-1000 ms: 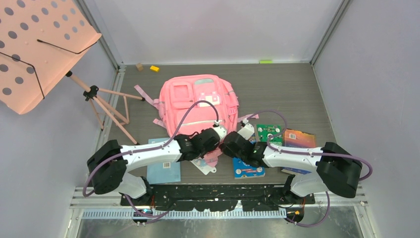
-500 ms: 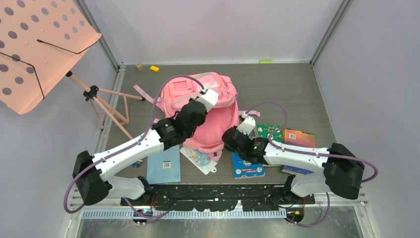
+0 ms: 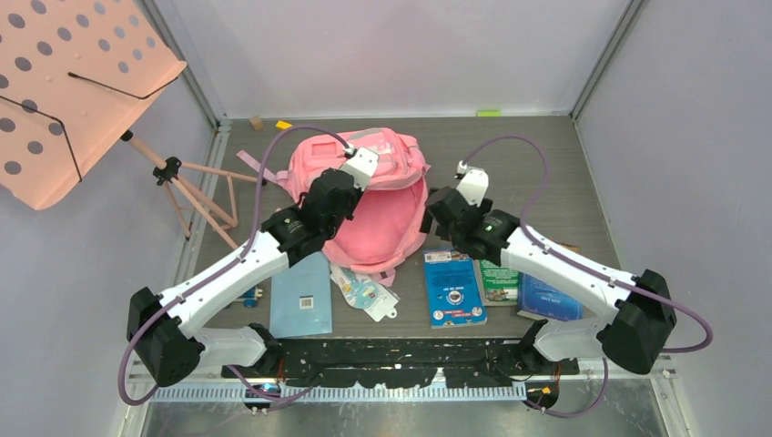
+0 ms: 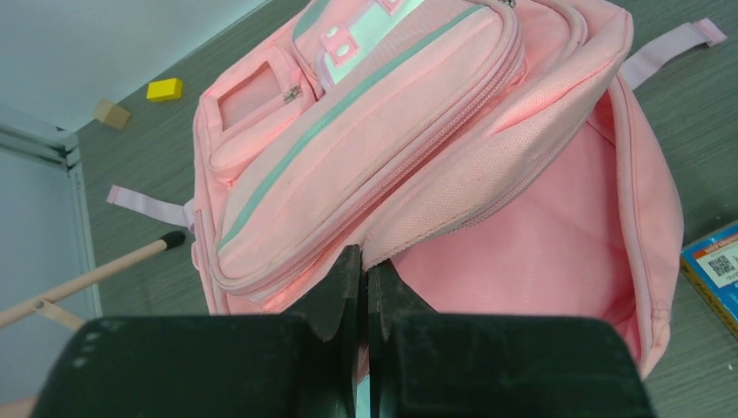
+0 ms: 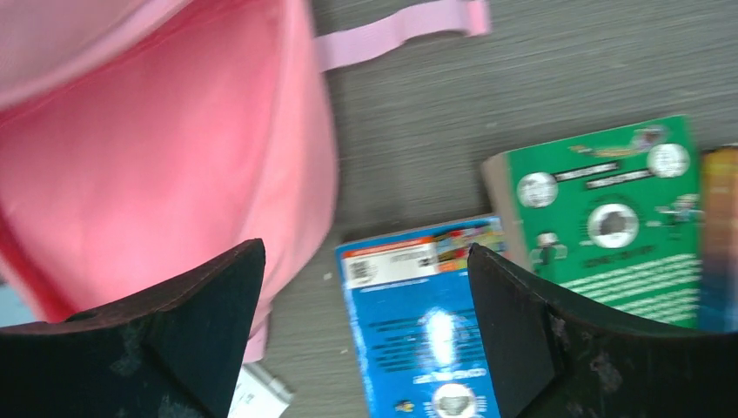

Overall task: Pack the student bag
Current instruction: Pick up the book from the center of the board.

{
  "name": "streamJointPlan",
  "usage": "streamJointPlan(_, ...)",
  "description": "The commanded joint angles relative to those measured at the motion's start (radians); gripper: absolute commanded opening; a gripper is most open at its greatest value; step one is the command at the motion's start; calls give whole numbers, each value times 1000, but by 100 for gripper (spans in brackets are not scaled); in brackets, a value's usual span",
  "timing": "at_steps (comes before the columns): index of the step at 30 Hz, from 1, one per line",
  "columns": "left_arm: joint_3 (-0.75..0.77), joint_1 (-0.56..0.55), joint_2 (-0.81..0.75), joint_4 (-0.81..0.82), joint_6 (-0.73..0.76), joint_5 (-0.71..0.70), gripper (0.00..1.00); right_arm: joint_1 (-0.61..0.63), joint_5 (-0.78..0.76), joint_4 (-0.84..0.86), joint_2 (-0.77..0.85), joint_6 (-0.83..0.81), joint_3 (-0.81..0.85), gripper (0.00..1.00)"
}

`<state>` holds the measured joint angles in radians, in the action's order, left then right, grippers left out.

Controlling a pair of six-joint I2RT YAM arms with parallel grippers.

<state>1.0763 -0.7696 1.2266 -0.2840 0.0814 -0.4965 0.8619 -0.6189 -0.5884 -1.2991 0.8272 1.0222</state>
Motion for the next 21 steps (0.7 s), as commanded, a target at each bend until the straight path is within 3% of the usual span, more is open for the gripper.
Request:
streamJointPlan(1, 24, 13, -15, 0, -47, 8, 0, -129, 51, -172, 76, -116, 67, 93)
streamJointPlan(4, 27, 14, -11, -12, -60, 10, 0, -219, 90, -255, 101, -124, 68, 95)
streamJointPlan(10, 24, 14, -18, -14, -75, 42, 0, -380, 204, -264, 85, -160, -9, 96)
streamJointPlan(21, 23, 14, -21, -14, -75, 55, 0, -399, 148, -92, -173, -177, 28, 97)
